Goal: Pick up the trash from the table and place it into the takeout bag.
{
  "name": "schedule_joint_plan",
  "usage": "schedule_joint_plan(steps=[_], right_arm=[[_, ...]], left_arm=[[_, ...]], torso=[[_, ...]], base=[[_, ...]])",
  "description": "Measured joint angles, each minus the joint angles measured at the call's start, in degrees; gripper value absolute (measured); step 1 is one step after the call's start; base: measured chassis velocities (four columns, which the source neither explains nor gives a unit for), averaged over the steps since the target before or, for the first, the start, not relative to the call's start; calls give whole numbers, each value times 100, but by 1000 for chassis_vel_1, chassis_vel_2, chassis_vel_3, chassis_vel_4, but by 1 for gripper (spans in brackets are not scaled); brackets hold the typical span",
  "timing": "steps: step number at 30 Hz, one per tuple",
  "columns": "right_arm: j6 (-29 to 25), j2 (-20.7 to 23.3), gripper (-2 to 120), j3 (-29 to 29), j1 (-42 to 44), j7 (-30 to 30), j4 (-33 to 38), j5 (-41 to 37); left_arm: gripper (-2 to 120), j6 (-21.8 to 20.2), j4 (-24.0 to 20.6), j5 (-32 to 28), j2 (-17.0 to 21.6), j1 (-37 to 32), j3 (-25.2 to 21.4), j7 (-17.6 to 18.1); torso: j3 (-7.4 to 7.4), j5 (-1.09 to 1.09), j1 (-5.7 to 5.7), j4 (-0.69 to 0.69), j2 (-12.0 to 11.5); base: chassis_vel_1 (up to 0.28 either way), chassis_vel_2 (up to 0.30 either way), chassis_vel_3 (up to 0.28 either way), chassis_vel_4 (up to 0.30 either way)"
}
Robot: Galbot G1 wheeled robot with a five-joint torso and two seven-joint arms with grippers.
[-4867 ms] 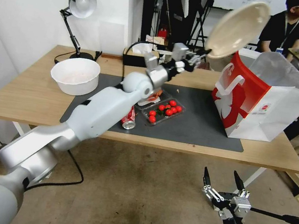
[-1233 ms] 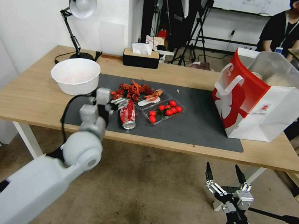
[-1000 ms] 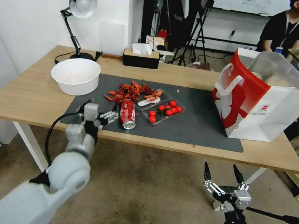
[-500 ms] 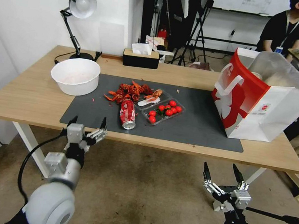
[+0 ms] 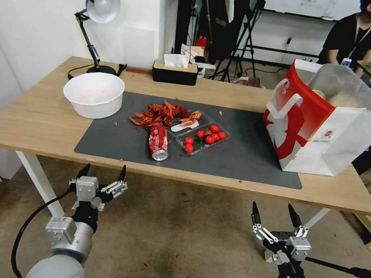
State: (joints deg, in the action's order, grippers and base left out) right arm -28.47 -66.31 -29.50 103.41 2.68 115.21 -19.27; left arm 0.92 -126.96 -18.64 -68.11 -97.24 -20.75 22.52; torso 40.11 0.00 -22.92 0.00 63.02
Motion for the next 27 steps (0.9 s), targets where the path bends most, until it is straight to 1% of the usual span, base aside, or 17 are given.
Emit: schedule_joint_plan(steps=[14,18,21,22,25,26,27], right_arm=[[-32,-9,100,15,3,-3,-4,-5],[-38,2,100,0,3,-3,-2,-21],[-40,18,100,-14,5,-3,2,-34],[-40,18,100,-14,5,-3,2,-34],[-44,14,100,-13,6,-4,3,-36],[-44,14,100,-13,6,-4,3,-36],[-44,7,100,-5,6,-3,3,-33]], left_arm=[[100,60,145,171,-156,9,129,-20],[100,107,154,132,-138,150,203,-28],[100,95,107,-163,-28,449,262,-21],[100,95,107,-163,-28,449,262,-21],[100,37,63,-607,141,791,291,-23],[100,37,63,-607,141,791,291,-23],[100,31,55,-778,200,903,293,-88]], torso=[[0,0,0,0,0],[0,0,0,1,0],[0,0,0,0,0],[0,0,0,0,0],[0,-1,0,0,0],[0,-1,0,0,0],[0,0,0,0,0]], base=[[0,0,0,0],[0,0,0,0],[0,0,0,0],[0,0,0,0],[0,0,0,0],[0,0,0,0],[0,0,0,0]])
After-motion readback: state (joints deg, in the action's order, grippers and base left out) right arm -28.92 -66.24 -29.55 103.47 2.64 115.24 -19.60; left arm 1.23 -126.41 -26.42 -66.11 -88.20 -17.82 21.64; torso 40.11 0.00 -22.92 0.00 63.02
